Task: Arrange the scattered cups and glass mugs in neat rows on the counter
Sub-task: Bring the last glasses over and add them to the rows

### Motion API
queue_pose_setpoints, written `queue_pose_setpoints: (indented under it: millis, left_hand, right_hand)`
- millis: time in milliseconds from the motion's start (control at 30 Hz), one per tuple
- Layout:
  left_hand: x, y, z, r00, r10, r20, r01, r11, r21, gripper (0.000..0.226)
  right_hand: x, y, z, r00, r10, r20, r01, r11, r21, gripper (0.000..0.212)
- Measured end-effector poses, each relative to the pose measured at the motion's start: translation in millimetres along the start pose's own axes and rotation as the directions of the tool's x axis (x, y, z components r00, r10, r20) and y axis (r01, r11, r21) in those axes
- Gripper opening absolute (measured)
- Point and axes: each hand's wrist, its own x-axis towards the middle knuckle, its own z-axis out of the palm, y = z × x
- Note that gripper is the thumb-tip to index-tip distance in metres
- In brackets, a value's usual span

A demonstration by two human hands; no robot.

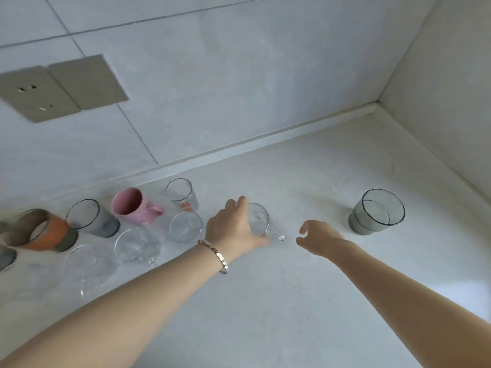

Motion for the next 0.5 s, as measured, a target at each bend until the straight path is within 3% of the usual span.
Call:
queue_pose_setpoints:
  millis: [133,233,500]
  left_hand:
    - [-81,-62,-5,0.995,0.022,-0.102,-0.015,0.998,0.065,0.075]
    - [-124,-109,2,0.995,-0.022,-0.1,0.033,0.994,0.106,0.076]
    - [-160,-198,6,0.974,-0.173,-0.146,0.2,0.96,0.195,0.071]
  right_hand:
    - [-27,-36,33,0.999,-0.045,0.019,0.045,0.998,-0.037,0.038]
    - [-44,-62,59,0.998,-0.066,0.023,0.067,0.996,-0.064,0.038]
    - [-85,-115,102,0.995,-0.096,-0.01,0.094,0.988,-0.124,0.037]
